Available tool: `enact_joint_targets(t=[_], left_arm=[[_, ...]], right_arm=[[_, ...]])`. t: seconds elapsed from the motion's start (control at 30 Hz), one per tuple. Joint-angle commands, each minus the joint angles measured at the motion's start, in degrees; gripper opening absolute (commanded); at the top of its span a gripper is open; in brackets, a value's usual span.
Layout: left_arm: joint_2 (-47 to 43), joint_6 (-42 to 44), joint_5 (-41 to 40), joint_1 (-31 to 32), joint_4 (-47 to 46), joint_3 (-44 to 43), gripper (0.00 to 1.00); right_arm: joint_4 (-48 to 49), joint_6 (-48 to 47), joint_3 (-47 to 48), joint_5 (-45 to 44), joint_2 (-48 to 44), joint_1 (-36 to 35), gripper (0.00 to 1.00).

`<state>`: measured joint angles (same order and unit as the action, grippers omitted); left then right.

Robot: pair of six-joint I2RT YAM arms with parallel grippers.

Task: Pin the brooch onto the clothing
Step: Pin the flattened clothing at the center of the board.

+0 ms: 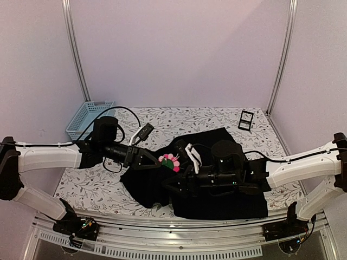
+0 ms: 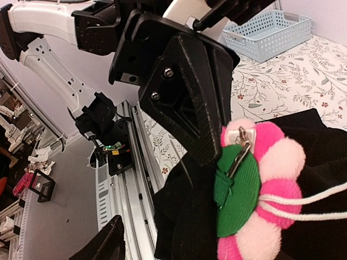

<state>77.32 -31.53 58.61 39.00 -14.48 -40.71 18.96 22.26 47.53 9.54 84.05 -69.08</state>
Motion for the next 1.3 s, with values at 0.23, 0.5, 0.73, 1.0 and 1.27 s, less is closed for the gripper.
enact_joint_targets(t=[0.23,0.5,0.73,1.0,1.27], left_arm=[[1.09,0.66,0.05,-0.20,-8.00,2.40,0.00],[0.06,1.17,-0.57,0.69,-10.81,3.85,0.00],[0.02,2.62,-0.46,1.20,-9.36,3.36,0.00],[-0.28,2.72,-1.89,0.53,-10.48,3.33,0.03],[1.45,16.36,1.56,-4.21,4.45,-4.74,0.56]], right_arm=[[7.85,0.92,1.55,1.06,3.55,4.29,0.40],[7.22,4.67,2.94,1.53,5.60,5.06,0.25],[7.51,8.09,2.79,0.54,5.51,5.71,0.08],[8.09,11.66,0.83,1.98,5.39,7.00,0.00],[16.89,12.47,-2.74,17.69,1.69,12.55,0.00]])
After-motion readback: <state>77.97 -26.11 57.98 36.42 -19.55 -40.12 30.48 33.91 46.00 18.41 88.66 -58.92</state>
